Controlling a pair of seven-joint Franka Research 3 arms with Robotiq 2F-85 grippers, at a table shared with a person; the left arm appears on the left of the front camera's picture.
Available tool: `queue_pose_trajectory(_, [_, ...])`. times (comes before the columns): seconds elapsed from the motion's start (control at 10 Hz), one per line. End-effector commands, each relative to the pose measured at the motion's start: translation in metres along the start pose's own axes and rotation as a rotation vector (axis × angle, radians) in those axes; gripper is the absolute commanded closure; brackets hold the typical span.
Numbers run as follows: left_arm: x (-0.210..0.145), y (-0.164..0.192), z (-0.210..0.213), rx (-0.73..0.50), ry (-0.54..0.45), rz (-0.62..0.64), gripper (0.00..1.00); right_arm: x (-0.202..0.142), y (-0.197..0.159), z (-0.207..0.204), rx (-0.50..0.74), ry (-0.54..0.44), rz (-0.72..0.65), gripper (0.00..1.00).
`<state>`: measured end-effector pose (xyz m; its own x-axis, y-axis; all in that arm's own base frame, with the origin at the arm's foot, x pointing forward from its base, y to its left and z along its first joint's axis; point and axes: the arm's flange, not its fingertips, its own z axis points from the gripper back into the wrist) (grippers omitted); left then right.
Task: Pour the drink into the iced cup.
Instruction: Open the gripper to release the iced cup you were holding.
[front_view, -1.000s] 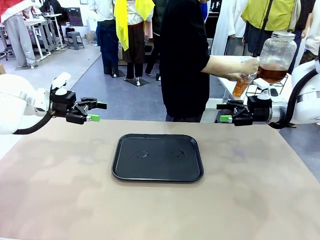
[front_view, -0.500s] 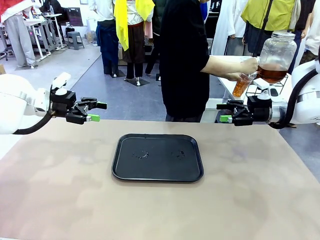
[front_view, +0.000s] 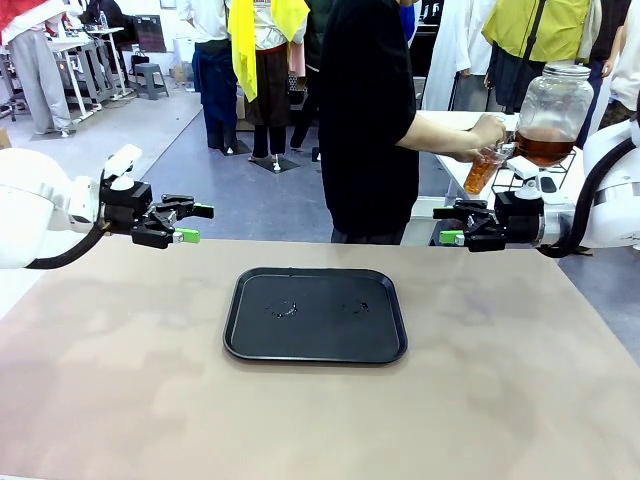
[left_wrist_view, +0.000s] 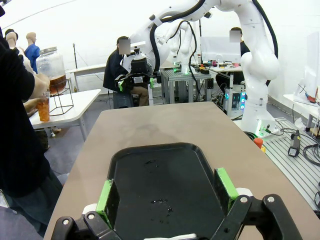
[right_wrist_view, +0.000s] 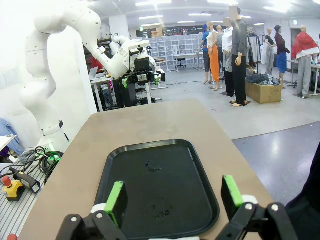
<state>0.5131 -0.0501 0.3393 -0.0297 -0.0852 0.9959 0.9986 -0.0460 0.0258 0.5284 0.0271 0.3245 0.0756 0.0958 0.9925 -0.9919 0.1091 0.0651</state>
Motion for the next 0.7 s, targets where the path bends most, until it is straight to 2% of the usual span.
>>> queue_pose_trajectory(0.0, [0.0003,-0.0003,0.0014,0.003,-0.002,0.000,0.00,0.0027,0.0009,0.0019,0.008,-0.007,-0.012,0.00])
queue_pose_trajectory(0.6, [0.0003,-0.0003,0.0014,0.003,-0.002,0.000,0.00,0.0027,0.0009,0.0019,0.008,-0.007,-0.012,0.00])
